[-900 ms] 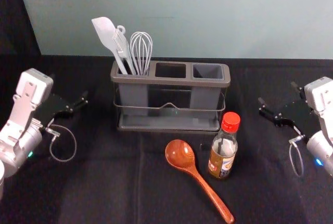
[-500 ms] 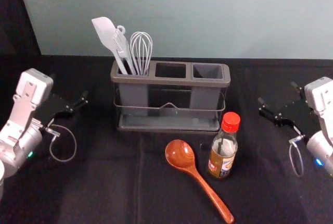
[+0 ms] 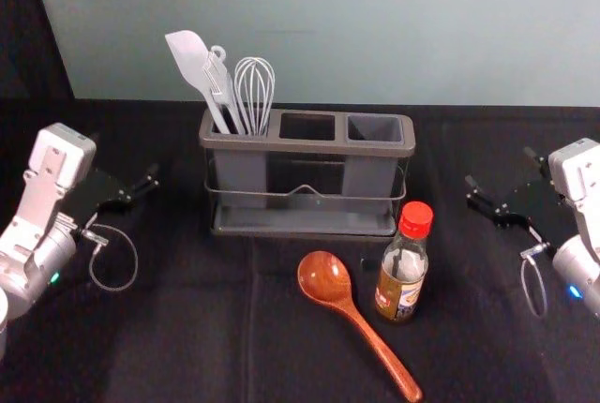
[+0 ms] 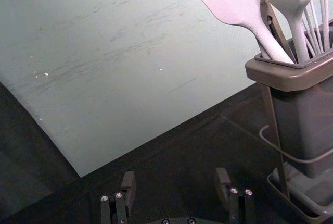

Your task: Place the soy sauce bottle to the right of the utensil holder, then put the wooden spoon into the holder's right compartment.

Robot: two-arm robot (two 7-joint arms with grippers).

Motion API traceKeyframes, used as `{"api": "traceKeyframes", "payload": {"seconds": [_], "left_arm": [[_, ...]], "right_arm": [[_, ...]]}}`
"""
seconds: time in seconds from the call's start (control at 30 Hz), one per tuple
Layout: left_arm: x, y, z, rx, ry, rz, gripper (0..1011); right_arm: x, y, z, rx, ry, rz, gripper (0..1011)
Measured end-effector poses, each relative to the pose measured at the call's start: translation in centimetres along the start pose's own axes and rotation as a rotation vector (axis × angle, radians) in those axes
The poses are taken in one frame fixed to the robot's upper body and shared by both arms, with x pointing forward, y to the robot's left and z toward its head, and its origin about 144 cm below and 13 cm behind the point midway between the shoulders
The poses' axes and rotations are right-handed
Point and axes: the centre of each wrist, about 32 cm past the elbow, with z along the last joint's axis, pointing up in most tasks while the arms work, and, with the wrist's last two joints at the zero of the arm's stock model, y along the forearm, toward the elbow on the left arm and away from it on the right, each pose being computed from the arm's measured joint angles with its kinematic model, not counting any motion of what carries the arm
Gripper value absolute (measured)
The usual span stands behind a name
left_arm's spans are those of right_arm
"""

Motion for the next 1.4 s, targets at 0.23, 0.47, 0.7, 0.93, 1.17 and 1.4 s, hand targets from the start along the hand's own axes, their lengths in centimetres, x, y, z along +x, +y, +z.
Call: {"api": "traceKeyframes", "payload": {"seconds": [0.23, 0.47, 0.7, 0.93, 1.17, 1.4], "left_arm": [[0.0, 0.0, 0.0, 0.000, 0.000, 0.000, 1005], [0.0, 0.0, 0.0, 0.000, 0.000, 0.000, 1005], [0.0, 0.0, 0.0, 0.000, 0.000, 0.000, 1005], [0.0, 0.0, 0.0, 0.000, 0.000, 0.000, 1005], [0.0, 0.0, 0.0, 0.000, 0.000, 0.000, 1005], [0.0, 0.0, 0.0, 0.000, 0.000, 0.000, 1005]], "right_arm": [[0.2, -0.4, 0.2, 0.013, -0.003, -0.003, 1002], [0.1, -2.2, 0.8, 0.068, 0.008, 0.020, 1002], [0.2, -4.9, 2.4, 0.144, 0.092, 0.049, 1002], [0.1, -7.6, 4.3, 0.229, 0.197, 0.097, 1002], [-0.5, -9.1, 5.8, 0.286, 0.270, 0.191, 1002], [-1.5, -9.3, 6.6, 0.266, 0.314, 0.297, 1002]]}}
